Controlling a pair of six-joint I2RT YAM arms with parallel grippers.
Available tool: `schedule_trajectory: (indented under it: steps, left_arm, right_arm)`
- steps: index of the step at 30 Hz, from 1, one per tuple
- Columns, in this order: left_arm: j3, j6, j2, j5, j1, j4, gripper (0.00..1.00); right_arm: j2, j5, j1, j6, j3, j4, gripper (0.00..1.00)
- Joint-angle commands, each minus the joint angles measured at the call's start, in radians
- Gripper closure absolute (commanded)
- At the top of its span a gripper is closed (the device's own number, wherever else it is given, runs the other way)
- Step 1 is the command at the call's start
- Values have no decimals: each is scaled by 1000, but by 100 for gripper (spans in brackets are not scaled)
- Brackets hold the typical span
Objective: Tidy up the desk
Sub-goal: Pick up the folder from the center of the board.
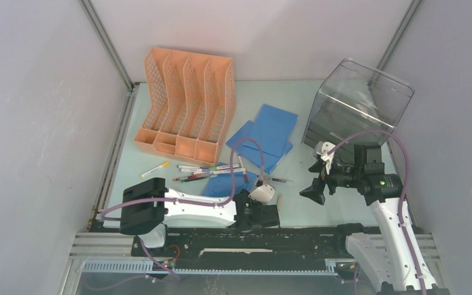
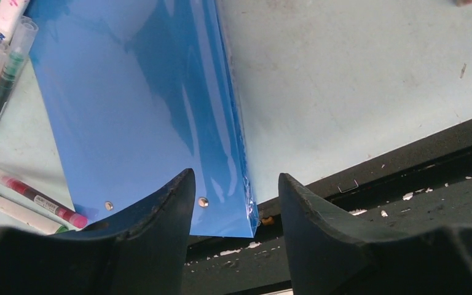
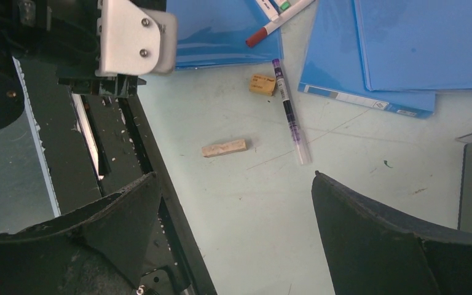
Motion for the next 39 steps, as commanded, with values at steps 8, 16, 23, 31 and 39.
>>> schedule_trajectory:
  steps: [8, 16, 23, 31, 39]
  left_arm:
    - [88, -37, 126, -121, -55, -127, 54]
    - [89, -67, 163, -151, -67, -144, 60]
    - [111, -77, 215, -185, -77, -159, 61]
    - [138, -112, 274, -230, -84, -202, 68]
    - [146, -127, 285, -246, -90, -218, 80]
  right_arm:
    - [-10, 12, 11, 5, -3, 29, 0]
    - [-8, 14, 12, 5, -4, 31, 0]
    - [-6, 20, 16, 6, -6, 33, 0]
    - [-4, 28, 28, 6, -7, 33, 0]
    - [-3, 27, 34, 5, -6, 32, 0]
